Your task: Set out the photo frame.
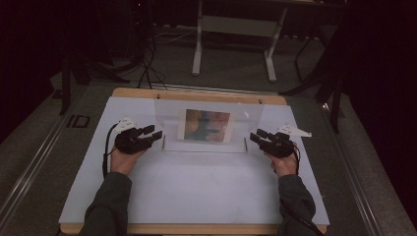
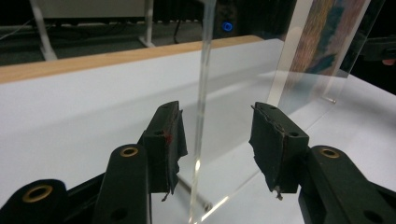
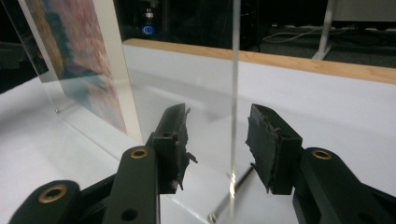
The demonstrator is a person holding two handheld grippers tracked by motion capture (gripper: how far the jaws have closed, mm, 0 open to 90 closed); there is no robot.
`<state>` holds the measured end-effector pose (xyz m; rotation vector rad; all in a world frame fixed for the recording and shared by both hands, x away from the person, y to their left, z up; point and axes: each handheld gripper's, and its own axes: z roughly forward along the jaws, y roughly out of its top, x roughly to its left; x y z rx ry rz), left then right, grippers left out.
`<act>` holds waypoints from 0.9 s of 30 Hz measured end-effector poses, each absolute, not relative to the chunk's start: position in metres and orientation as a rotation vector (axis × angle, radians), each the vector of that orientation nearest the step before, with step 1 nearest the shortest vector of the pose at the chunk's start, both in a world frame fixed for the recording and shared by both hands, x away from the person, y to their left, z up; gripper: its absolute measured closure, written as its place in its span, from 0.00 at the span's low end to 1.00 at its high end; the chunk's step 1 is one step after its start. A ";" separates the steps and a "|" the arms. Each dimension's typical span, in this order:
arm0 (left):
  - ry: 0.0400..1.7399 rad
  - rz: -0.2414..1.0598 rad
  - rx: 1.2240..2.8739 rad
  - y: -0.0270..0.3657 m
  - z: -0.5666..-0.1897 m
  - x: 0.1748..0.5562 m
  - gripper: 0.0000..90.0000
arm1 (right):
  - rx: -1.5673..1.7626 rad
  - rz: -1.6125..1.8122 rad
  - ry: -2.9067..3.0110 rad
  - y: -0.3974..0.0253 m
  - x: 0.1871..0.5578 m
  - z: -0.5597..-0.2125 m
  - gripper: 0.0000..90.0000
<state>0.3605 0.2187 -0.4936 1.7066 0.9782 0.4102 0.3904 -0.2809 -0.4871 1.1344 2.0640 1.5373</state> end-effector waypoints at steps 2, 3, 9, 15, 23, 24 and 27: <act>1.001 0.413 1.698 0.224 -0.496 0.357 0.61 | 1.125 1.522 2.069 -0.285 0.386 -0.488 0.63; 1.009 0.413 1.690 0.227 -0.498 0.355 0.62 | 1.127 1.510 2.072 -0.287 0.384 -0.489 0.64; 1.093 0.449 1.704 0.234 -0.505 0.349 0.70 | 1.154 1.452 2.080 -0.299 0.377 -0.494 0.73; 1.120 0.477 1.725 0.234 -0.509 0.344 0.75 | 1.198 1.356 2.073 -0.304 0.374 -0.498 0.85; 1.175 0.491 1.733 0.238 -0.515 0.338 0.74 | 1.232 1.283 2.074 -0.306 0.370 -0.505 0.93; 1.176 0.491 1.732 0.238 -0.515 0.337 0.74 | 1.234 1.281 2.074 -0.307 0.370 -0.505 0.93; 1.180 0.491 1.733 0.238 -0.517 0.335 0.73 | 1.252 1.279 2.069 -0.308 0.370 -0.507 0.94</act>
